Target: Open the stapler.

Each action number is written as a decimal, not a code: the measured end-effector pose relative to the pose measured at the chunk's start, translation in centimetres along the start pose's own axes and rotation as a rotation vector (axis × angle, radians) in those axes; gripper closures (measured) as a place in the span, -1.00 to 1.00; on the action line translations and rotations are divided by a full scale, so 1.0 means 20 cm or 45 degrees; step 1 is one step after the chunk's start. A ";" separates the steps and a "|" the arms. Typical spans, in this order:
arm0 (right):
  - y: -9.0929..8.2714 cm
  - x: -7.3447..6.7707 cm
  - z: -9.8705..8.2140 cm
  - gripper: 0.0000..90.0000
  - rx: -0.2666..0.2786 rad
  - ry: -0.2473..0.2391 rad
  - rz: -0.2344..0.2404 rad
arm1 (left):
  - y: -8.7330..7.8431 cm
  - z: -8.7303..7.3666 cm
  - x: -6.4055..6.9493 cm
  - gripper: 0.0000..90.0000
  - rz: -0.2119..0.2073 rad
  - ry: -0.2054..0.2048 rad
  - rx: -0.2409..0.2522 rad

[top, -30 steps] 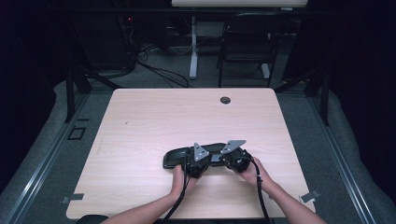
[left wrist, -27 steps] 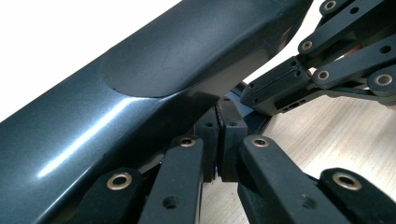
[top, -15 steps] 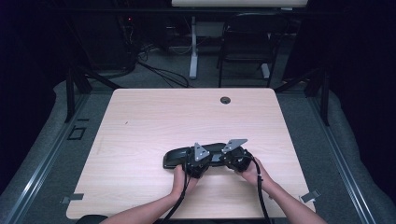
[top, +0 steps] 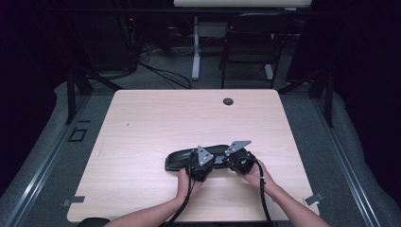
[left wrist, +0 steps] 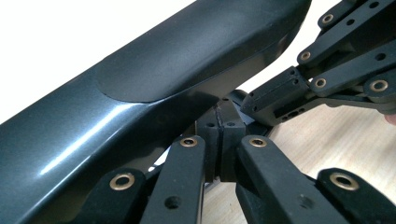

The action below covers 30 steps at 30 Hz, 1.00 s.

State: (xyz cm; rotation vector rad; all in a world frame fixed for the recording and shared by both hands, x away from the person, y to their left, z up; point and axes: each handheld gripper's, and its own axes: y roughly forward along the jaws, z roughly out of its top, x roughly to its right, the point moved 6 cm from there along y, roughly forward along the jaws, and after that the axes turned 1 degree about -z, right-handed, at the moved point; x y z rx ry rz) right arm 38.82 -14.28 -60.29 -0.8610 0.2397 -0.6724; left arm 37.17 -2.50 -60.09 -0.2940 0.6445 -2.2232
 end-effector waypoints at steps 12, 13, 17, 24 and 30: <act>0.00 0.00 -0.01 1.00 0.008 0.034 -0.006 | 0.00 0.00 0.01 1.00 0.040 0.008 0.026; 0.00 0.00 -0.01 1.00 0.016 0.040 -0.003 | 0.00 0.00 0.01 1.00 0.040 0.006 0.028; 0.00 0.00 -0.01 1.00 0.009 0.041 -0.009 | 0.00 0.00 0.01 1.00 0.044 -0.002 0.040; 0.00 0.00 -0.01 1.00 0.009 0.048 -0.012 | -0.04 0.05 0.00 1.00 0.116 0.022 0.143; 0.00 -0.01 0.00 1.00 0.009 0.051 0.002 | -0.13 0.19 -0.02 1.00 0.108 0.095 0.243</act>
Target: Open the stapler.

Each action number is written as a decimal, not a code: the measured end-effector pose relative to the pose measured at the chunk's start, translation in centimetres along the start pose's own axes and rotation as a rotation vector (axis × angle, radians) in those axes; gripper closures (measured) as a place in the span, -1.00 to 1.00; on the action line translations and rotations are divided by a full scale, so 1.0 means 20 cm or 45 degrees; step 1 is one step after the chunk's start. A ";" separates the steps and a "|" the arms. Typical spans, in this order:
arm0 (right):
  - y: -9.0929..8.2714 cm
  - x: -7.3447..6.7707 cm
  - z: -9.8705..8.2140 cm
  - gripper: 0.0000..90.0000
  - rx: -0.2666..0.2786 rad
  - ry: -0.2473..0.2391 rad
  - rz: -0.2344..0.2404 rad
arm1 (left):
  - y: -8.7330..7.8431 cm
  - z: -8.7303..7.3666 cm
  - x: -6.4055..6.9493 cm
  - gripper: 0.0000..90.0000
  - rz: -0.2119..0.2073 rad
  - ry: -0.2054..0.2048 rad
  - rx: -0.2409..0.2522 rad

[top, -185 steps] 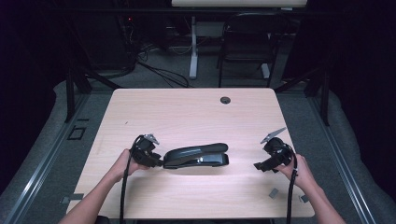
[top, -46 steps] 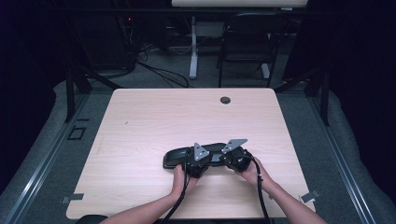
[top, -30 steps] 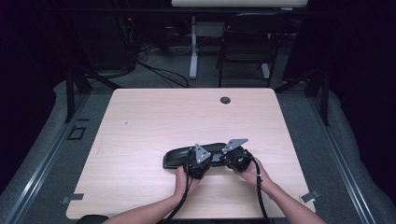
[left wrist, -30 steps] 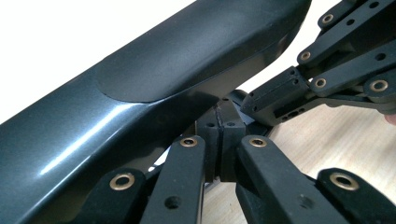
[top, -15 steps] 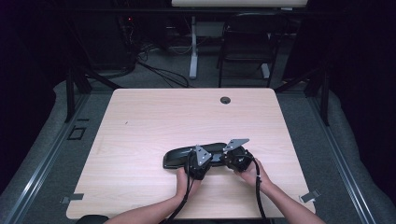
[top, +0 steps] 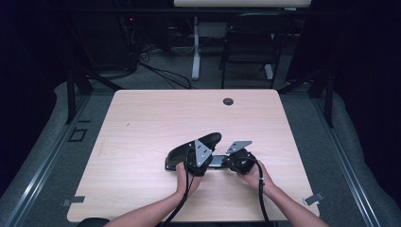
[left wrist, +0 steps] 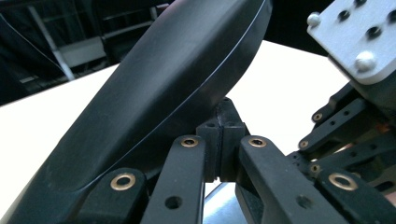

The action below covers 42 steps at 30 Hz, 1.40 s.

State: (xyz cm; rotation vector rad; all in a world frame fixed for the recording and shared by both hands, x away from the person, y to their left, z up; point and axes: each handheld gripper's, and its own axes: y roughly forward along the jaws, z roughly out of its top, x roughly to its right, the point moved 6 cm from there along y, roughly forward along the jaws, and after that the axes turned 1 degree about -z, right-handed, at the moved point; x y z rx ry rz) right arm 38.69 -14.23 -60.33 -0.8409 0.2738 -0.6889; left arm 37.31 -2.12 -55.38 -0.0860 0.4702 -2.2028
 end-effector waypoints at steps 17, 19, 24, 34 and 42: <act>0.00 0.00 0.00 1.00 -0.005 0.002 0.016 | 0.01 -0.02 0.00 1.00 -0.040 -0.068 -0.048; 0.00 0.00 0.00 1.00 0.002 0.006 0.019 | 0.00 -0.02 -0.01 1.00 -0.041 -0.080 -0.045; 0.00 0.00 0.00 1.00 -0.006 0.002 0.013 | -0.02 0.00 -0.02 1.00 -0.040 -0.097 -0.036; 0.00 0.00 0.01 1.00 -0.014 0.002 0.015 | -0.06 0.03 -0.06 1.00 -0.041 -0.126 -0.023; 0.00 0.00 0.01 1.00 -0.014 0.016 0.027 | -0.09 0.06 -0.08 1.00 -0.038 -0.132 -0.002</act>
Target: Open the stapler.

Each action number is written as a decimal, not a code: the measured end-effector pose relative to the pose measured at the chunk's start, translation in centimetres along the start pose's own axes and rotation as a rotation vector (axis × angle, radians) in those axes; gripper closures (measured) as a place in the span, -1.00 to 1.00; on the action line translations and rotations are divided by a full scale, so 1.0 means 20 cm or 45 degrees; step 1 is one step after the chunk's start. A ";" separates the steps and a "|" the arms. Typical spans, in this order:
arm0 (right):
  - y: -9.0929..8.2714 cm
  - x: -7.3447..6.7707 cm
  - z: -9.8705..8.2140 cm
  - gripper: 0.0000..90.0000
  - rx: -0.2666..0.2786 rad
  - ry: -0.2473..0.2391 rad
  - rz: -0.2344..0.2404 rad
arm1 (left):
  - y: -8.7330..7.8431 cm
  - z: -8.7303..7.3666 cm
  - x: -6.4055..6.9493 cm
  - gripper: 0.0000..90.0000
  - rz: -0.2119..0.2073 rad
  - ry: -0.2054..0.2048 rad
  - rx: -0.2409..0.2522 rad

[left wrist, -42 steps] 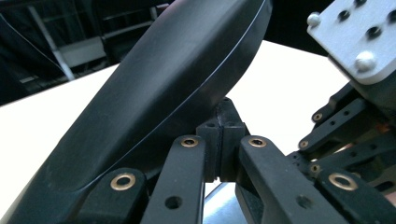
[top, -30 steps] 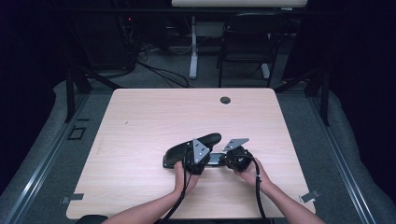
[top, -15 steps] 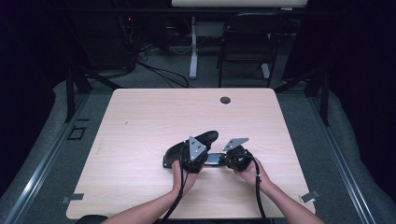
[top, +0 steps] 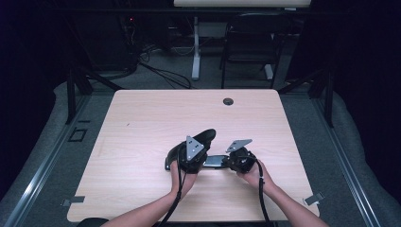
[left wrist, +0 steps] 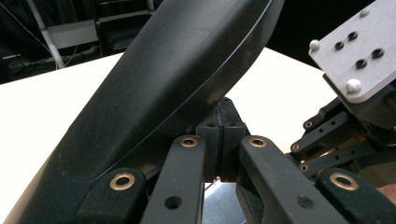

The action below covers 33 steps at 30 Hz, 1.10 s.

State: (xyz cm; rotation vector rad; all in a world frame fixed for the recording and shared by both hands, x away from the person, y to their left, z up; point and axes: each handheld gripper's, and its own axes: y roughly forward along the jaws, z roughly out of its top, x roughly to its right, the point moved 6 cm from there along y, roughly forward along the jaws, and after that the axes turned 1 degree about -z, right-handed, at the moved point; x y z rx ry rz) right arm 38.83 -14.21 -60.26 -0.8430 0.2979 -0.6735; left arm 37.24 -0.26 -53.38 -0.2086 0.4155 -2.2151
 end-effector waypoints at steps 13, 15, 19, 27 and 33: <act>0.00 0.00 0.00 1.00 -0.006 -0.012 -0.015 | -0.03 0.03 -0.02 1.00 -0.006 -0.013 0.019; 0.00 0.00 0.00 1.00 -0.005 -0.014 -0.015 | -0.04 0.04 -0.02 1.00 -0.010 -0.009 0.027; 0.00 0.00 0.00 1.00 -0.002 -0.014 -0.011 | -0.05 0.06 -0.02 1.00 -0.010 -0.002 0.046; 0.00 0.00 0.00 1.00 -0.004 -0.015 -0.010 | -0.07 0.07 -0.04 1.00 -0.004 -0.012 0.055; 0.00 0.00 0.00 1.00 -0.006 -0.006 -0.015 | -0.10 0.09 -0.05 1.00 0.001 -0.016 0.075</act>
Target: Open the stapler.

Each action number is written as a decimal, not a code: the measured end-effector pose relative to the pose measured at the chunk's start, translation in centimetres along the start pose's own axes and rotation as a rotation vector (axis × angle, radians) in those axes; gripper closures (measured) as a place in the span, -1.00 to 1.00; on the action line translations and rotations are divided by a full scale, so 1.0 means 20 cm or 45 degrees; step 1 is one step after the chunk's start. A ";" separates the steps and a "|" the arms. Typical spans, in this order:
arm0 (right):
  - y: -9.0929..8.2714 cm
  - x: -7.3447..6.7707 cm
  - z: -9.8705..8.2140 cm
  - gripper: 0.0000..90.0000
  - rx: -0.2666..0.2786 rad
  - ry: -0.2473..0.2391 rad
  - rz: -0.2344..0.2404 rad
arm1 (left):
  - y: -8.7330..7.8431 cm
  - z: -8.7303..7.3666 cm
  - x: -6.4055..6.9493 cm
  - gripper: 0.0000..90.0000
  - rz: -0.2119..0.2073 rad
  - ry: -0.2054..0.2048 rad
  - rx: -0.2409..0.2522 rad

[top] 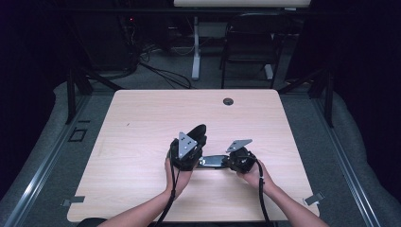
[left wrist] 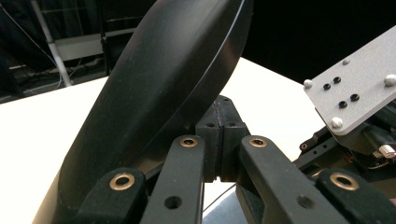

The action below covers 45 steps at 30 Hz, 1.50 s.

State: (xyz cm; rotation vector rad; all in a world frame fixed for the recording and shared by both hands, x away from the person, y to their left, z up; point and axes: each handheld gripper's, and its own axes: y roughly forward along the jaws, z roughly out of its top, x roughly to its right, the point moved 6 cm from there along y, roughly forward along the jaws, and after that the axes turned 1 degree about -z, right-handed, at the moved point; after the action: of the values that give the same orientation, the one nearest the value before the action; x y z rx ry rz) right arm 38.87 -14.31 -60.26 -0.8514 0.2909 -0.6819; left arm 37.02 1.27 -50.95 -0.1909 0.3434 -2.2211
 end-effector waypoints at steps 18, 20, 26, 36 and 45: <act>0.00 0.00 0.00 1.00 0.007 0.000 0.002 | -0.05 0.04 -0.06 1.00 0.018 -0.031 0.035; 0.00 0.00 0.00 1.00 0.008 0.000 -0.002 | -0.06 0.05 -0.07 1.00 0.028 -0.030 0.037; 0.00 0.00 0.00 1.00 0.003 -0.007 0.001 | -0.10 0.06 -0.11 1.00 0.057 -0.031 0.064; 0.00 -0.01 0.00 1.00 0.004 -0.009 0.000 | -0.12 0.07 -0.13 1.00 0.073 -0.021 0.077; 0.00 -0.01 0.00 1.00 0.007 -0.012 -0.001 | -0.14 0.08 -0.16 1.00 0.062 -0.038 0.085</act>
State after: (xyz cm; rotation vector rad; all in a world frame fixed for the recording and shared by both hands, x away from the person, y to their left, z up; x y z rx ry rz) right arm 38.84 -14.18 -60.24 -0.8493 0.2803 -0.6786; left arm 37.36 5.24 -48.66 -0.1781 0.2547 -2.1759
